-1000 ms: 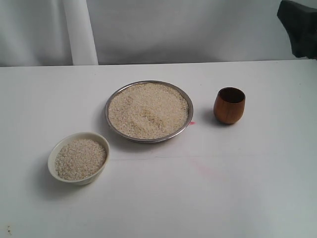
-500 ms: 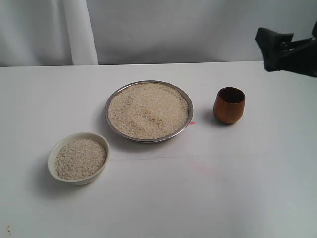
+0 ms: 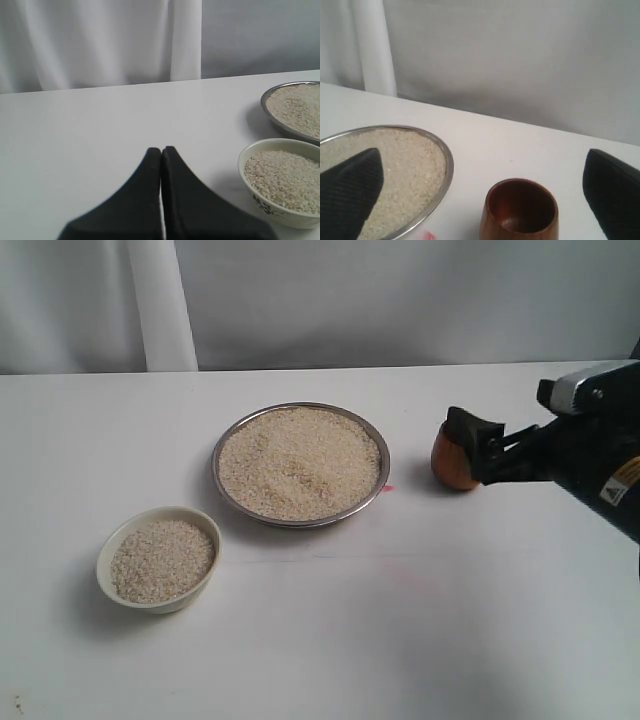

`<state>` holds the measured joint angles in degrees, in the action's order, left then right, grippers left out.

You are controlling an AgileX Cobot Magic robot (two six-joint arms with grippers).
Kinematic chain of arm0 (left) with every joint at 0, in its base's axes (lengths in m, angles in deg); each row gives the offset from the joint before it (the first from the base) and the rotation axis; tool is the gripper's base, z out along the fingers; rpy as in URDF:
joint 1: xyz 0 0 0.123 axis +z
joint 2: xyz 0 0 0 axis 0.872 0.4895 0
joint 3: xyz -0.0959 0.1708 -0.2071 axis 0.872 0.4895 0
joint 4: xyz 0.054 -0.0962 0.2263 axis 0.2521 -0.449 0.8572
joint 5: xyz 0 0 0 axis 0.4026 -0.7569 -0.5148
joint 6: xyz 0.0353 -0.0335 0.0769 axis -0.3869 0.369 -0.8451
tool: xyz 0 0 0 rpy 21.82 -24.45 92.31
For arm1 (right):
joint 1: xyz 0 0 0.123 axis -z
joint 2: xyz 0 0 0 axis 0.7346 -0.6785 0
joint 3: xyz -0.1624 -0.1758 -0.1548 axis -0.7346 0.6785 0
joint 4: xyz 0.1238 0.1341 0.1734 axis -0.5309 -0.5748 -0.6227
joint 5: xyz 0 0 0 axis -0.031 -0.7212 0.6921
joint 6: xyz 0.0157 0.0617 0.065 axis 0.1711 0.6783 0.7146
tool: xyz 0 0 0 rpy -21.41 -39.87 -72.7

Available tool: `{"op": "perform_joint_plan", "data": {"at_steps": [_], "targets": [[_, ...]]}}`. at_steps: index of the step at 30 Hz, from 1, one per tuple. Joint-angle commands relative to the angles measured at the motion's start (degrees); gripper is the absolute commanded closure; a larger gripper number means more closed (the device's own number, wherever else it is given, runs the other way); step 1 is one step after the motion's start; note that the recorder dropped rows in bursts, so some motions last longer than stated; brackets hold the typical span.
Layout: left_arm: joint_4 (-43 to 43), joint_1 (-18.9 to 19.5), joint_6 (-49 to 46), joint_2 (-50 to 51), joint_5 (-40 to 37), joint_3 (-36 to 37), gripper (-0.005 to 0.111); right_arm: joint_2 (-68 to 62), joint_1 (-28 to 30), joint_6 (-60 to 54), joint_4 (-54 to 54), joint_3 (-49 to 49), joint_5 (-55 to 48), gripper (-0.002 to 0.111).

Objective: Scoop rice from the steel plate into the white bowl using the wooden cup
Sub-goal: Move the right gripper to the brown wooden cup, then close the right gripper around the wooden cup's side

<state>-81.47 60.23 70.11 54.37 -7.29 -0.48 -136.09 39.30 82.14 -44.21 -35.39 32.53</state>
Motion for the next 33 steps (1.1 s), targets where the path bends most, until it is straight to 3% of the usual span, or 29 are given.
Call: {"op": "perform_joint_plan", "data": {"at_steps": [1, 12, 33], "targets": [[-0.5, -0.2, 0.3, 0.0, 0.6, 0.1, 0.107, -5.9, -0.1, -5.1, 0.4, 0.5, 3.2, 0.003], [-0.5, -0.2, 0.3, 0.0, 0.6, 0.1, 0.107, -17.5, -0.1, -7.3, -1.3, 0.4, 12.2, 0.003], [-0.5, -0.2, 0.3, 0.0, 0.6, 0.1, 0.107, -28.0, 0.0, -5.2, -2.6, -9.9, 9.4, 0.003]]}}
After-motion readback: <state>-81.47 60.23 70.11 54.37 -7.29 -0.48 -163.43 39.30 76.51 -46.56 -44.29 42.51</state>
